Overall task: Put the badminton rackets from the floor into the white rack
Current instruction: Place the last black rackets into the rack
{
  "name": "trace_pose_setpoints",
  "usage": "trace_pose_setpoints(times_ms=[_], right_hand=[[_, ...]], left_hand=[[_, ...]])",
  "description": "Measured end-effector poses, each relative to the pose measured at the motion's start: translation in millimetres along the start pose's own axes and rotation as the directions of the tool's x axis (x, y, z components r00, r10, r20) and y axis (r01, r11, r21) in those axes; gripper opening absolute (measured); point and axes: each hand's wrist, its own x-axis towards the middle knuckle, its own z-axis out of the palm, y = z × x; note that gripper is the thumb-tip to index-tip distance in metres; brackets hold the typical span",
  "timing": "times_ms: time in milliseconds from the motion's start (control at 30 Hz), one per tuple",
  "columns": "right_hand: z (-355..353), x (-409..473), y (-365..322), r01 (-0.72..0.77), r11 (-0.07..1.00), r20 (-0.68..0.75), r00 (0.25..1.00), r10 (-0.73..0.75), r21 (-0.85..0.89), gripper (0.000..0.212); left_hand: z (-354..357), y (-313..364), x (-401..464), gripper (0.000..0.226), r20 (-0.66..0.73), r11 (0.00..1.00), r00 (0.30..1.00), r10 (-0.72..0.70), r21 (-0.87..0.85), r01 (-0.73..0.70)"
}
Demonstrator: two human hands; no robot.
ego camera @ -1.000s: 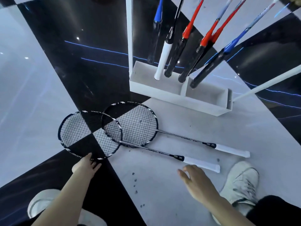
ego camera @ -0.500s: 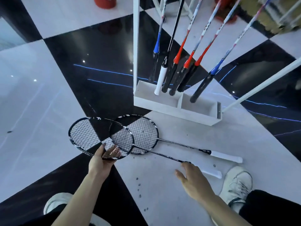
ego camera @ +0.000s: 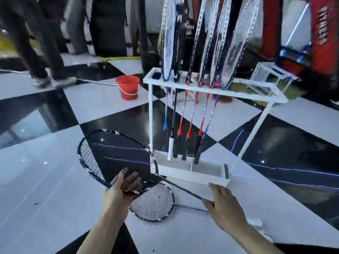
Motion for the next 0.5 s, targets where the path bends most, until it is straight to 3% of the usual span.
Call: trace_pose_setpoints(times_ms=[133, 267, 500], right_hand=[[-33.2, -3.8, 0.4, -0.005, 0.999, -0.044, 0.999, 0.004, -0.039, 0.063], [-69.5, -10.5, -2.4, -0.009, 1.0, -0.081, 0.997, 0.011, 0.021, 0.064], [-127.4, -9.7, -1.0, -0.055, 0.997, -0.271, 0.962, 0.037, -0.06, 0.055]], left_hand=[[30.2, 35.5, -54.2, 0.029, 0.048, 0.99, 0.99, 0.136, -0.052, -0.133], [61.1, 75.0, -111.2, 0.021, 0.086, 0.965, 0.968, 0.234, -0.138, -0.221], [98.0, 114.7, -166.7, 0.022, 0.1, 0.941, 0.946, 0.308, -0.18, -0.288]])
